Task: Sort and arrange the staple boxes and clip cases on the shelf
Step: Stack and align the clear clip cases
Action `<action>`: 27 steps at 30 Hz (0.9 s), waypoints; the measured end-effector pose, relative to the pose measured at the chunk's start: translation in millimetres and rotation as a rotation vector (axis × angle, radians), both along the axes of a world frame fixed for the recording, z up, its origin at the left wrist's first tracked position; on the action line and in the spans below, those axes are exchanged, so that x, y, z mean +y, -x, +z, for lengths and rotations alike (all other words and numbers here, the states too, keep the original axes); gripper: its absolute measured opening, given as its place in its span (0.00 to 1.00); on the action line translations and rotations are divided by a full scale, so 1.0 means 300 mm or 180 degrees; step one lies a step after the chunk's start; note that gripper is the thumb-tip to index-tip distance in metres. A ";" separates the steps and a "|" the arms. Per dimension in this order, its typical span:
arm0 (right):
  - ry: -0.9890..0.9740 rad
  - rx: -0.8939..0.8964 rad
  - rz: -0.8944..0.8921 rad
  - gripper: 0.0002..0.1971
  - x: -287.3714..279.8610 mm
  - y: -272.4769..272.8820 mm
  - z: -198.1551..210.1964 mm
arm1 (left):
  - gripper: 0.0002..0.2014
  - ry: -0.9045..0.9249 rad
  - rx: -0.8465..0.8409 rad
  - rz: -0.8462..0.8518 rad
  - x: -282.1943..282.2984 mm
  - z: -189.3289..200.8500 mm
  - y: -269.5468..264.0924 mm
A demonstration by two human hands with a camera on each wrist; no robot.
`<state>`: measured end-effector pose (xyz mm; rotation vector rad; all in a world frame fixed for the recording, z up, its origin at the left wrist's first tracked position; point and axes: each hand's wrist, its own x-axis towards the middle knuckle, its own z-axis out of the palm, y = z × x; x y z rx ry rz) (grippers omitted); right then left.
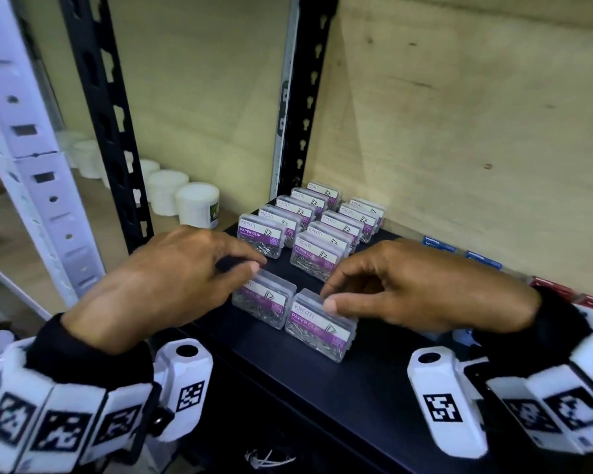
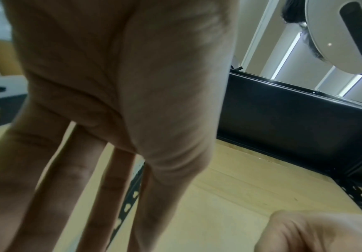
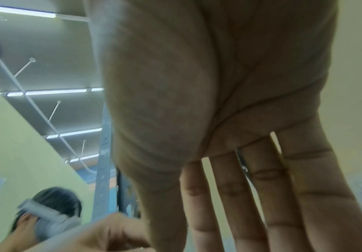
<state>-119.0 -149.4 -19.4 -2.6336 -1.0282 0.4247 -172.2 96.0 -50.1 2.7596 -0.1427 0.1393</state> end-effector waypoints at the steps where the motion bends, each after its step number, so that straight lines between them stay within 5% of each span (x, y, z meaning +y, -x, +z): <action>1: -0.0051 -0.0048 -0.0029 0.14 -0.008 -0.013 0.010 | 0.14 -0.0063 -0.0069 0.0074 0.008 0.015 -0.003; 9: 0.0161 -0.0887 -0.0349 0.13 0.018 -0.180 0.040 | 0.10 -0.0292 -0.0001 -0.0009 0.041 0.101 -0.189; 18: 0.0445 -0.0625 -0.0297 0.13 0.085 -0.253 -0.012 | 0.21 -0.0855 0.0816 -0.0286 0.031 0.116 -0.310; 27: 0.0438 -0.0533 -0.0351 0.11 0.087 -0.255 -0.015 | 0.27 -0.1167 0.1030 -0.0271 -0.013 0.126 -0.291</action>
